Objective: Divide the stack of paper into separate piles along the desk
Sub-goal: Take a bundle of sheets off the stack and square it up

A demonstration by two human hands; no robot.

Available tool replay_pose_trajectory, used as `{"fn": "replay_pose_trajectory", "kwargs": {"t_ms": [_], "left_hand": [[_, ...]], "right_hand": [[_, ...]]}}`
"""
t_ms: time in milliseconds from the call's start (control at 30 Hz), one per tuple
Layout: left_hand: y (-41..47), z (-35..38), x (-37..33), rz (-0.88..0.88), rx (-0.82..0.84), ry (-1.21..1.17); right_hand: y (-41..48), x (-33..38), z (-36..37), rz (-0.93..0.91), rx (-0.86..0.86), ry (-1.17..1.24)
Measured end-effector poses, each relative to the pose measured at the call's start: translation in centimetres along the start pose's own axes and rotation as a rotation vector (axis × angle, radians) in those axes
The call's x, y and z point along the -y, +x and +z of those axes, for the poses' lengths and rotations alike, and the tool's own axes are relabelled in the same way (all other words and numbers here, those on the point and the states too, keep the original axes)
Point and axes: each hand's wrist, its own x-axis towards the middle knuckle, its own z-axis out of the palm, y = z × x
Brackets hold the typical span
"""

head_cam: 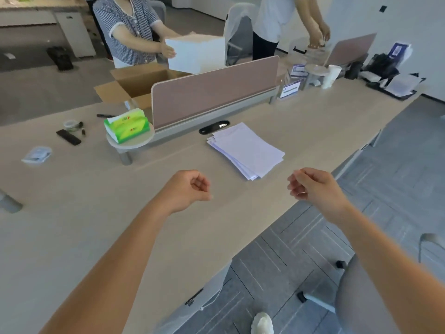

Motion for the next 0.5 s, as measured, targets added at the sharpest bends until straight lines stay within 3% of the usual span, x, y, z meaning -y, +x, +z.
{"fn": "replay_pose_trajectory", "kwargs": {"t_ms": [167, 300, 500], "left_hand": [[5.6, 5.6, -3.3, -0.073, -0.158, 0.052], [9.3, 9.8, -5.9, -0.11, -0.191, 0.075], [15.5, 12.1, -6.1, -0.275, -0.294, 0.074]], "right_hand": [[7.2, -2.0, -5.9, 0.007, 0.072, 0.013], [12.1, -3.1, -9.8, 0.004, 0.126, 0.012], [20.3, -4.2, -11.8, 0.061, 0.185, 0.019]]}}
